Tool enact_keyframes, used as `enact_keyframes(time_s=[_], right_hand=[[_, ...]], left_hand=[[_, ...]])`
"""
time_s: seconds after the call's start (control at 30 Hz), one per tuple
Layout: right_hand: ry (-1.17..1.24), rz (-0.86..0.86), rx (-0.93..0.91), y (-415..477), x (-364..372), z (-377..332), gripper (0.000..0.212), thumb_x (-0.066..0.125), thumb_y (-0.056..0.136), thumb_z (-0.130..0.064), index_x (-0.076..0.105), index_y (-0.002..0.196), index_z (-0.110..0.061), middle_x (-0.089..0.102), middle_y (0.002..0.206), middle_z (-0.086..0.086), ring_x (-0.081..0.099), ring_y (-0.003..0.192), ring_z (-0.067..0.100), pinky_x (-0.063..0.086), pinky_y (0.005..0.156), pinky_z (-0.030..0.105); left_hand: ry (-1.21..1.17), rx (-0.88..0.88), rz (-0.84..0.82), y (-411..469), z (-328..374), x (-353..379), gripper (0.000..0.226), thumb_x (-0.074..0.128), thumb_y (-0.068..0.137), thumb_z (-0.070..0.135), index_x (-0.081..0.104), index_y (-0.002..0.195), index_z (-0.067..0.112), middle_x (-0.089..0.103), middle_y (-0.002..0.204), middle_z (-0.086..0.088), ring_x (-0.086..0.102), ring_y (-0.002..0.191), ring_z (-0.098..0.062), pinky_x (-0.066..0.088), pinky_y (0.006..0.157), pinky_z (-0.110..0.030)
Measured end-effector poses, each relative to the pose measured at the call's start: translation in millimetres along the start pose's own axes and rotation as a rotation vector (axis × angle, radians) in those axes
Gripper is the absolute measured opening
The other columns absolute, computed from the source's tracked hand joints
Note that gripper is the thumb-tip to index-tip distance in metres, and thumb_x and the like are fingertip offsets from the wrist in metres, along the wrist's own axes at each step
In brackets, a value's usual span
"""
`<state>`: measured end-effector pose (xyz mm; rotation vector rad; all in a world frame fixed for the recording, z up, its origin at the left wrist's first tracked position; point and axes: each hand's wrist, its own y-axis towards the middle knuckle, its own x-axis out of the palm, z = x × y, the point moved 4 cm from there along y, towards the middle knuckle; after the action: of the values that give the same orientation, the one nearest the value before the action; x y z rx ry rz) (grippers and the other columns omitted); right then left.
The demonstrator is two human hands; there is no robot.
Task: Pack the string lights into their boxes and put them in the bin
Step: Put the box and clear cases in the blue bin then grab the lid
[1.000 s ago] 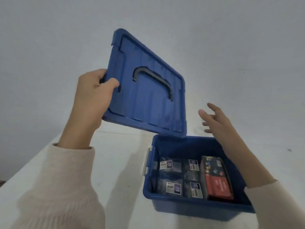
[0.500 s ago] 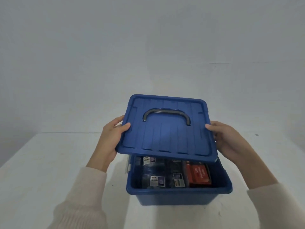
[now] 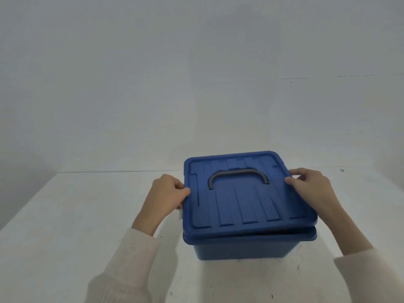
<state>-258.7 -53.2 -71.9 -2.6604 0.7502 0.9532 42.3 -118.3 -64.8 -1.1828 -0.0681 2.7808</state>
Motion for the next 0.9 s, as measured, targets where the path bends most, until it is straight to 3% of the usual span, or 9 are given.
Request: enact_keyframes(time_s=[0.17,0.27,0.33,0.43,0.5,0.6,0.7,0.8,0.9], right_hand=[[-0.182,0.028,0.010,-11.2,6.0,10.1,0.030,0.050,0.091,-0.020,0.061,0.118,-0.019,0.059,0.074,-0.002,0.052,0.066,0.015,0.035,0.053,0.026],[-0.251,0.010,0.024,-13.7,5.5,13.7,0.024,0.051,0.089,-0.021,0.061,0.111,-0.019,0.058,0.077,-0.003,0.052,0.068,0.017,0.034,0.055,0.027],[-0.222,0.001,0.018,-14.8,6.8,17.0,0.023,0.052,0.090,-0.022,0.059,0.112,-0.018,0.060,0.083,0.001,0.053,0.073,0.020,0.036,0.061,0.029],[-0.030,-0.040,0.047,-15.3,11.1,23.2,0.032,0.052,0.092,-0.023,0.052,0.124,-0.017,0.058,0.098,0.005,0.054,0.083,0.022,0.040,0.071,0.033],[0.210,-0.095,0.154,-17.7,15.2,28.2,0.039,0.053,0.093,-0.023,0.047,0.131,-0.019,0.057,0.102,0.003,0.055,0.088,0.021,0.043,0.074,0.035],[0.416,-0.157,0.291,-19.4,21.3,29.9,0.029,0.055,0.091,-0.023,0.056,0.120,-0.017,0.062,0.101,0.005,0.060,0.084,0.024,0.048,0.063,0.033],[0.483,-0.161,0.311,-16.7,26.8,23.9,0.016,0.057,0.090,-0.021,0.062,0.104,-0.013,0.064,0.088,0.005,0.060,0.073,0.024,0.045,0.055,0.029],[0.498,-0.164,0.320,-12.8,30.5,20.8,0.012,0.059,0.089,-0.022,0.063,0.095,-0.012,0.065,0.086,0.008,0.061,0.073,0.026,0.048,0.057,0.031],[0.481,-0.154,0.306,-11.3,30.6,20.6,0.012,0.060,0.089,-0.023,0.063,0.093,-0.012,0.064,0.084,0.007,0.060,0.072,0.026,0.048,0.057,0.031]], left_hand=[[0.097,0.007,0.028,-6.5,-0.4,6.6,0.024,0.060,0.079,0.018,0.068,0.083,-0.005,0.070,0.081,-0.018,0.068,0.071,-0.031,0.056,0.070,-0.038],[0.099,-0.009,0.012,-5.6,-2.6,9.6,0.025,0.060,0.080,0.018,0.066,0.085,-0.005,0.069,0.085,-0.018,0.067,0.073,-0.029,0.057,0.072,-0.041],[0.110,-0.022,-0.004,-3.9,-3.0,11.2,0.029,0.060,0.082,0.022,0.063,0.101,0.001,0.066,0.097,-0.014,0.063,0.082,-0.025,0.053,0.072,-0.037],[0.000,-0.121,-0.107,0.3,-10.8,19.2,0.056,0.053,0.087,0.028,0.034,0.138,0.017,0.050,0.125,-0.011,0.054,0.106,-0.025,0.043,0.080,-0.031],[-0.264,-0.240,-0.169,-1.1,-15.1,25.9,0.059,0.049,0.089,0.022,0.026,0.143,0.020,0.051,0.122,-0.011,0.057,0.095,-0.023,0.048,0.077,-0.034],[-0.460,-0.308,-0.136,1.8,-19.6,29.3,0.056,0.050,0.091,0.016,0.027,0.142,0.018,0.051,0.120,-0.009,0.055,0.080,-0.015,0.047,0.068,-0.031],[-0.537,-0.324,-0.115,5.1,-22.2,29.0,0.039,0.051,0.094,0.020,0.044,0.129,0.006,0.058,0.111,-0.010,0.056,0.077,-0.016,0.049,0.065,-0.030],[-0.612,-0.337,-0.065,5.8,-28.3,28.2,0.017,0.056,0.092,0.021,0.061,0.090,0.005,0.066,0.092,-0.012,0.062,0.078,-0.022,0.052,0.069,-0.032],[-0.415,-0.237,0.060,7.4,-27.2,25.0,0.026,0.057,0.090,0.022,0.058,0.072,0.003,0.063,0.074,-0.009,0.057,0.066,-0.020,0.049,0.064,-0.030]])
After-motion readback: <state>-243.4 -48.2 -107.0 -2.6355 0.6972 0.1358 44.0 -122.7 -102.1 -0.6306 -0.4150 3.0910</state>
